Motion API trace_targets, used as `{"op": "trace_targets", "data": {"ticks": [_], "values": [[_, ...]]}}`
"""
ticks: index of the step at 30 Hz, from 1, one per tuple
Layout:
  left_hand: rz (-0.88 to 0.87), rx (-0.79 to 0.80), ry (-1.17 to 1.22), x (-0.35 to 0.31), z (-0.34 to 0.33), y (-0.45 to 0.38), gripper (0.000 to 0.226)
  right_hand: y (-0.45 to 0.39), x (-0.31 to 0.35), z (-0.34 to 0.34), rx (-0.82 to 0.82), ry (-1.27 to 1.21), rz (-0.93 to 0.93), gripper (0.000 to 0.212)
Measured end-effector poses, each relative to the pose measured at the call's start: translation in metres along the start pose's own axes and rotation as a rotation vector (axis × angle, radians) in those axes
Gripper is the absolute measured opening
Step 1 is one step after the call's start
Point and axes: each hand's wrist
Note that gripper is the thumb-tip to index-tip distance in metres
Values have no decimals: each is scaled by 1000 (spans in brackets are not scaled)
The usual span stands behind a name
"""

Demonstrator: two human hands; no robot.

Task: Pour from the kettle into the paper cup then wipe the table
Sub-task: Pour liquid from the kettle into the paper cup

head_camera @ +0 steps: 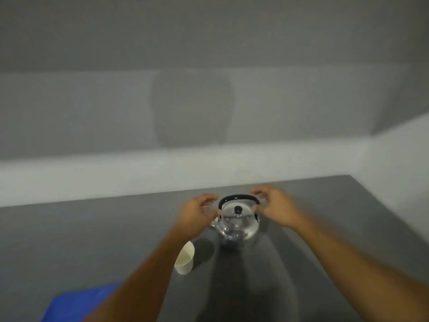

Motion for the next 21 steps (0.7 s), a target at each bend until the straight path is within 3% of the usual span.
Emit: {"op": "trace_targets", "data": {"ticks": [6, 14, 21], "values": [[18, 4, -128, -5, -27, -12, 47, -9, -3, -18, 92, 23, 6, 57], [-4, -107, -190, 11, -43, -30, 35, -20, 5, -35, 146, -119, -30, 15], [-44, -35, -152, 16, -34, -32, 39, -21, 2, -43, 152, -176, -10, 12]]}}
Point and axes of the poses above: each hand's wrist, its own y-axis away from the middle knuckle, its own z-axis out of the back of the hand, x = y × z, and after that the axes turned 13 degrees about -x, right-handed
